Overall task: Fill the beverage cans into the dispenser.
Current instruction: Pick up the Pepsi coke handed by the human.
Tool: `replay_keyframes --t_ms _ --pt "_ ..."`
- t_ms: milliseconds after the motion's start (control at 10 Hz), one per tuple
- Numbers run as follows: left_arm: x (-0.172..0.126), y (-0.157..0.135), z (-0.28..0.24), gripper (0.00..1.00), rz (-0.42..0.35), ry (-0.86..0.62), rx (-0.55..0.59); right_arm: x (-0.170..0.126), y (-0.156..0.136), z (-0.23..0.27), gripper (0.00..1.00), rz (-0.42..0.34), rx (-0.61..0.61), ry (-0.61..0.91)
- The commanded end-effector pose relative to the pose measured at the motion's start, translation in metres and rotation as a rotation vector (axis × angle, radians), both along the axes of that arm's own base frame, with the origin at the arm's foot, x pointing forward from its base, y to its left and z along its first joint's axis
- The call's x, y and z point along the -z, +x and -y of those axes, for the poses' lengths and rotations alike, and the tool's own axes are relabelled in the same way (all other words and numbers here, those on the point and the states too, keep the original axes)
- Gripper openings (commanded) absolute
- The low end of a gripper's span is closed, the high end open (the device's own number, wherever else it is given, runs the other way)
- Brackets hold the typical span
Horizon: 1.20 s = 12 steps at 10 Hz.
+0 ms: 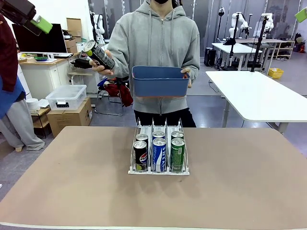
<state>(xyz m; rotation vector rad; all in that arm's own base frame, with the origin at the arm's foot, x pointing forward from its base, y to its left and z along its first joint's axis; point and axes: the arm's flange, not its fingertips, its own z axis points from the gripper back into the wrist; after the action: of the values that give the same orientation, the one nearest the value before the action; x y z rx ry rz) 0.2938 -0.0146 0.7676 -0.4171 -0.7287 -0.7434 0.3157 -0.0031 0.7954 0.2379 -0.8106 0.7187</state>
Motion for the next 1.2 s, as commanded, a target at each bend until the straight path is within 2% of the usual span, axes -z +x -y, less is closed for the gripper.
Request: replay_keyframes --t_ms 0,1100 --pt "0.0004 -0.0007 -0.0015 1.00 -0.008 -0.007 0.010 0.0005 -0.0007 0.0000 1.00 -0.005 -0.004 0.003" --pt "0.0004 -0.0007 -0.0015 1.00 -0.008 -0.007 0.010 0.0005 -0.0007 0.0000 1.00 -0.005 -0.004 0.003"
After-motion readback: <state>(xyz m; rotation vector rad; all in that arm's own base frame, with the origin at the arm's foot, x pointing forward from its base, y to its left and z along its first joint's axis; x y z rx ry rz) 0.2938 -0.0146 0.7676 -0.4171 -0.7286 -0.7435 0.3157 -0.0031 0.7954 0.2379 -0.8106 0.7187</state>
